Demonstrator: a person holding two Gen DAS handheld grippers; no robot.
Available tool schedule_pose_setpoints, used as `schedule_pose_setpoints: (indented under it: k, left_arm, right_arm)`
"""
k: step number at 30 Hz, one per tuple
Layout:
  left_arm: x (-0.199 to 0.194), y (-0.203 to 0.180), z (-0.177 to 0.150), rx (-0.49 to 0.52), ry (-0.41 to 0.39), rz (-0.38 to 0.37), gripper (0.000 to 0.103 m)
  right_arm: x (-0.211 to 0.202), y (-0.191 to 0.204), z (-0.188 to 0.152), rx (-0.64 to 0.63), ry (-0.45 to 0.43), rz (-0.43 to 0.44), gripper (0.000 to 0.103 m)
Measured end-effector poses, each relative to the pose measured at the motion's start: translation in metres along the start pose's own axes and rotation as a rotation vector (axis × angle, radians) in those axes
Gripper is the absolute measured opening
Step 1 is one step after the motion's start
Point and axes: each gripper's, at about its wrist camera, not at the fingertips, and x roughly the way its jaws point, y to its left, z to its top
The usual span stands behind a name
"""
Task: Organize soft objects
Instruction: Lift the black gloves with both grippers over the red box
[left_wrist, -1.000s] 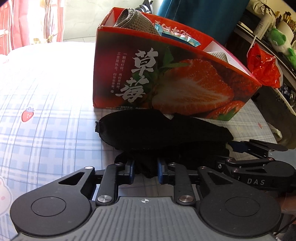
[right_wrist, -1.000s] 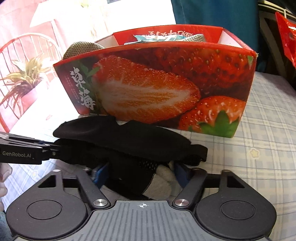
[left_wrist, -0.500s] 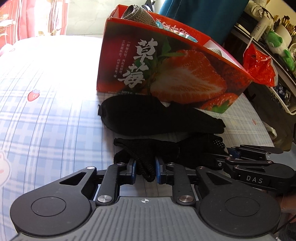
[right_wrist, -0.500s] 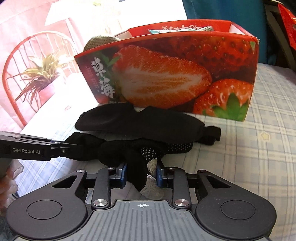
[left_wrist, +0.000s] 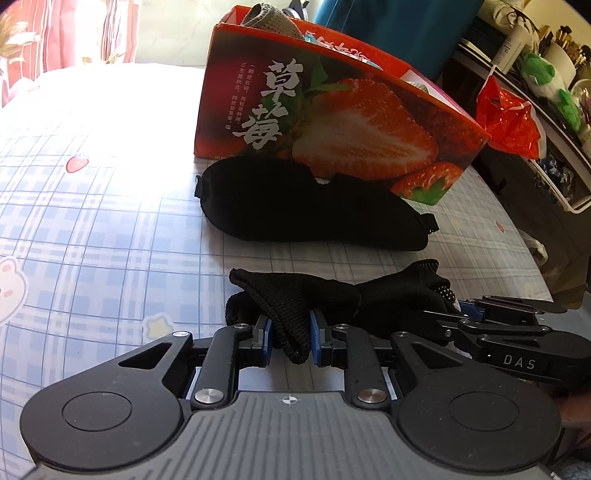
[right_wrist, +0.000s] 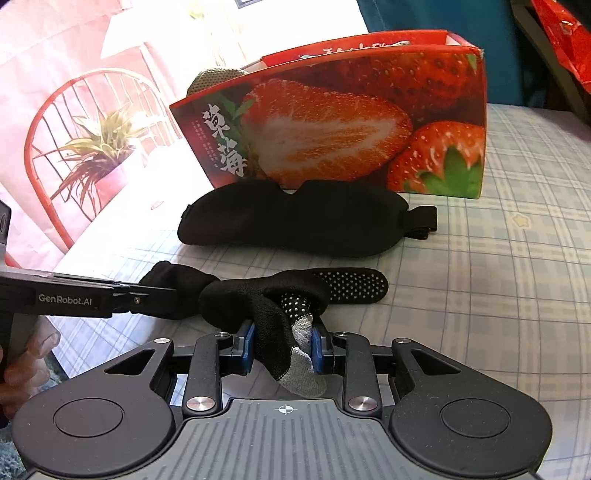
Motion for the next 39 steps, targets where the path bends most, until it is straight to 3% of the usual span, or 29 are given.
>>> schedule_pose_setpoints:
  k: [10, 20, 26, 33, 39]
  left_arm:
    - [-0.003, 0.002, -0.007, -0.024, -0.029, -0.016, 0.023]
    - [-0.005, 0.005, -0.008, -0.027, -0.034, -0.022, 0.023]
    - [-0.005, 0.006, -0.008, -0.029, -0.034, -0.025, 0.021]
    - [-0.01, 0.009, -0.001, -0.052, -0.052, -0.054, 0.018]
    - [-0.037, -0.003, 0.024, -0.001, -0.141, -0.072, 0.018]
  right_arm:
    - [-0.002, 0.001, -0.002, -0.016, -0.013, -0.009, 0.026]
    - [-0.012, 0.0, -0.001, -0.008, -0.072, -0.044, 0.036]
    - [-0.013, 0.001, 0.001, -0.036, -0.074, -0.035, 0.022]
    - [-0.012, -0.001, 0.007, -0.014, -0.078, -0.015, 0.019]
    - [-0.033, 0.006, 0.028, -0.055, -0.172, -0.009, 0.019]
